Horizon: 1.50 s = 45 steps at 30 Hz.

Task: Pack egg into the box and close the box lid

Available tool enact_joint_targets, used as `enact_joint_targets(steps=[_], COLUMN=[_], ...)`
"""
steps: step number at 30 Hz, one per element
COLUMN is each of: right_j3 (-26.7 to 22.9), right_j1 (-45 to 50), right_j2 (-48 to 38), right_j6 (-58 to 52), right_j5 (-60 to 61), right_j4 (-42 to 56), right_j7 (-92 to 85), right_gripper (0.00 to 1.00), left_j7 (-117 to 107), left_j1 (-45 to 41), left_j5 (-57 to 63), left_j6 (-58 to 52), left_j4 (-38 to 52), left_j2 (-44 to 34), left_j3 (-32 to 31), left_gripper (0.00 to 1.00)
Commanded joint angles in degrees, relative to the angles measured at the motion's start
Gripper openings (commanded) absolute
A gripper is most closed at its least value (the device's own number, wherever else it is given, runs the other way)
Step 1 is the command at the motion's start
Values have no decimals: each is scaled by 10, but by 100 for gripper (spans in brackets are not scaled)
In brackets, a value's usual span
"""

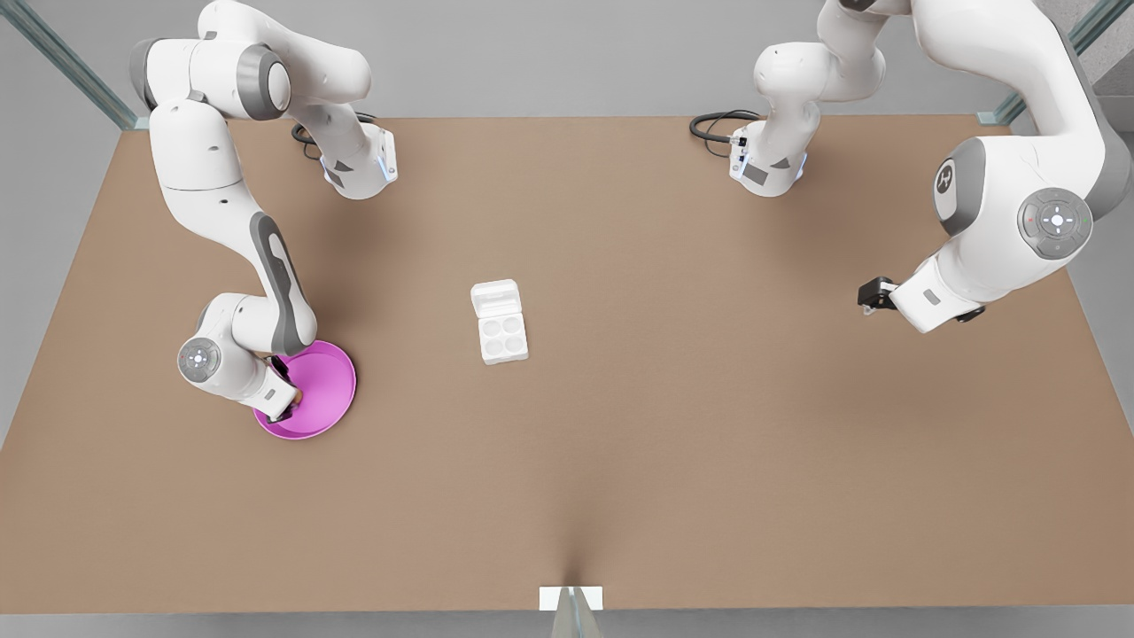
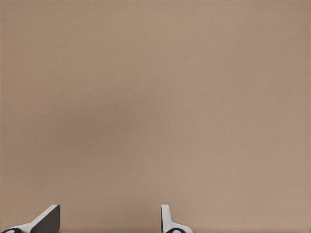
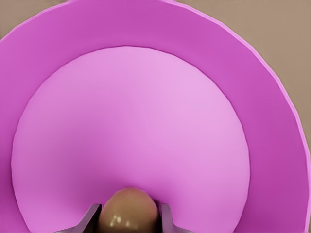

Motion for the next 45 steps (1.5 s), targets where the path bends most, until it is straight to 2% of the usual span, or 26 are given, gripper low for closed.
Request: enact_joint_targets(steps=[1,45], right_j3=[0,0], right_j1=[0,-1], right_j2=[0,5], right_j6=[0,0], right_j5=[1,4], right_j4=[1,15], right_j7=[1,7], right_gripper=[56,55], left_j7=[0,2], left_j1=[0,0], left_j5=[0,0], left_j6=[0,-1], left_j4=[0,0], left_j2=[0,0], left_j3=[0,2], left_gripper=[100,100])
